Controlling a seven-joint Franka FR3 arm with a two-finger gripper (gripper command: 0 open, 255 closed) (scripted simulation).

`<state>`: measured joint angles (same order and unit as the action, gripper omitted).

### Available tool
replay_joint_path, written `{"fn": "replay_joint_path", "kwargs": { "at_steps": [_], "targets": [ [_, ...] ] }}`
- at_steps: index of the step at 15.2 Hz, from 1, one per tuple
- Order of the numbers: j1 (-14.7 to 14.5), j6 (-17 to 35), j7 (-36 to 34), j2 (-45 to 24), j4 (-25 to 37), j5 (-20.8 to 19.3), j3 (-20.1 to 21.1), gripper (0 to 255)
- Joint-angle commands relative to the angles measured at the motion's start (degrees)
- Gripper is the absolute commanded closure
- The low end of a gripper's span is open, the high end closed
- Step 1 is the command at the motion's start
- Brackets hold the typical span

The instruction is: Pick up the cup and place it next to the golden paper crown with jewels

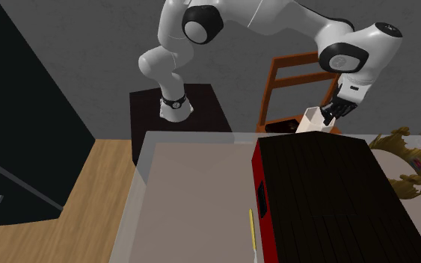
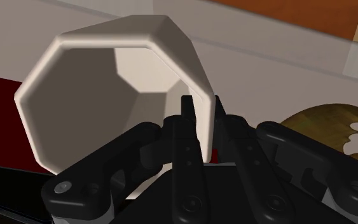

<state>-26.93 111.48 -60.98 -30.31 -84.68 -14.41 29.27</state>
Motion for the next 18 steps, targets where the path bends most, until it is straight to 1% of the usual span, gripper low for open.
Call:
{"fn": "replay_joint_path", "kwargs": {
  "at_steps": [1, 2, 7, 11, 18],
  "targets": [
    [0.0, 0.01, 0.0, 0.02, 0.02, 0.0, 0.0, 255],
    [-0.01, 0.02, 0.0, 0.01, 0.03, -0.01, 0.0, 0],
    [0.0, 0.01, 0.0, 0.02, 0.02, 0.0, 0.0, 0],
    [-0.25, -6.45, 0.75, 1.49, 5.25, 0.95, 0.55, 0],
    [-0.25, -6.45, 0.75, 1.49, 5.25, 0.95, 0.55, 0]
  ]
}}
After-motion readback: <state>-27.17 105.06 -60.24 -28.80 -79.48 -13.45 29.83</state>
